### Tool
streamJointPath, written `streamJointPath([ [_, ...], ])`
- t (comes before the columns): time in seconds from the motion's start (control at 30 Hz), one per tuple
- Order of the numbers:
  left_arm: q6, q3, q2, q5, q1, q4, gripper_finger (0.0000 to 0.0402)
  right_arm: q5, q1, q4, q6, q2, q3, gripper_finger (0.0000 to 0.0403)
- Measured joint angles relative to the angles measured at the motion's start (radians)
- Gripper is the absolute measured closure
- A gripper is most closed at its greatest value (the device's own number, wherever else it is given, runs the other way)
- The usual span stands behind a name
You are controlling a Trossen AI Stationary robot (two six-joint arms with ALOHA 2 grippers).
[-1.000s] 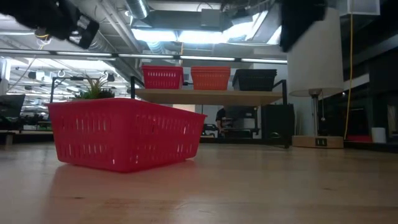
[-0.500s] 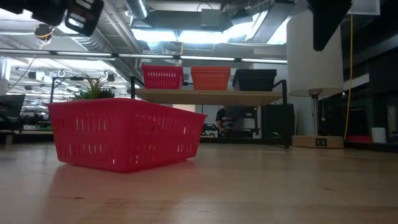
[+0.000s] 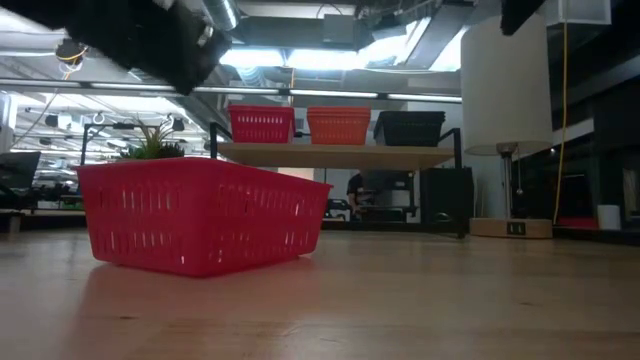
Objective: Stack baskets on shelf by color
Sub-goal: Stack the red basket on the red basket
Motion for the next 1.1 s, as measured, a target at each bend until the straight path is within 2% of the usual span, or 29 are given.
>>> streamJointPath([
  [0.13, -0.064, -0.001, 0.06, 0.033, -0.005, -0.015, 0.024, -0.004, 0.044, 0.001, 0.0, -0.019, 0.0, 0.0281],
  [0.37, -0.075, -0.001, 0.179, 0.003, -0.012, -0.023, 0.0241, 0.003, 0.089, 0.0, -0.02, -0.023, 0.0, 0.0281],
  [0.57, -0.121, -0.001, 0.244, -0.086, -0.012, 0.001, 0.0245, 0.003, 0.11, 0.0, -0.026, -0.023, 0.0, 0.0281],
  [0.67, -0.124, -0.001, 0.24, -0.144, -0.012, 0.017, 0.0285, 0.003, 0.116, 0.0, -0.027, -0.023, 0.0, 0.0281],
  [0.77, -0.126, -0.001, 0.225, -0.189, -0.012, 0.031, 0.0367, 0.001, 0.126, 0.0, -0.032, -0.023, 0.0, 0.0281],
  [0.8, -0.129, 0.001, 0.218, -0.206, -0.012, 0.029, 0.0383, -0.002, 0.128, 0.0, -0.042, -0.023, 0.0, 0.0281],
  [0.93, -0.104, 0.071, 0.164, -0.266, -0.008, -0.031, 0.0399, 0.015, 0.131, -0.001, -0.127, -0.023, 0.0, 0.0281],
  [1.1, -0.014, 0.234, 0.046, -0.423, 0.036, -0.241, 0.0401, 0.132, 0.088, -0.001, -0.192, -0.023, -0.004, 0.0281],
])
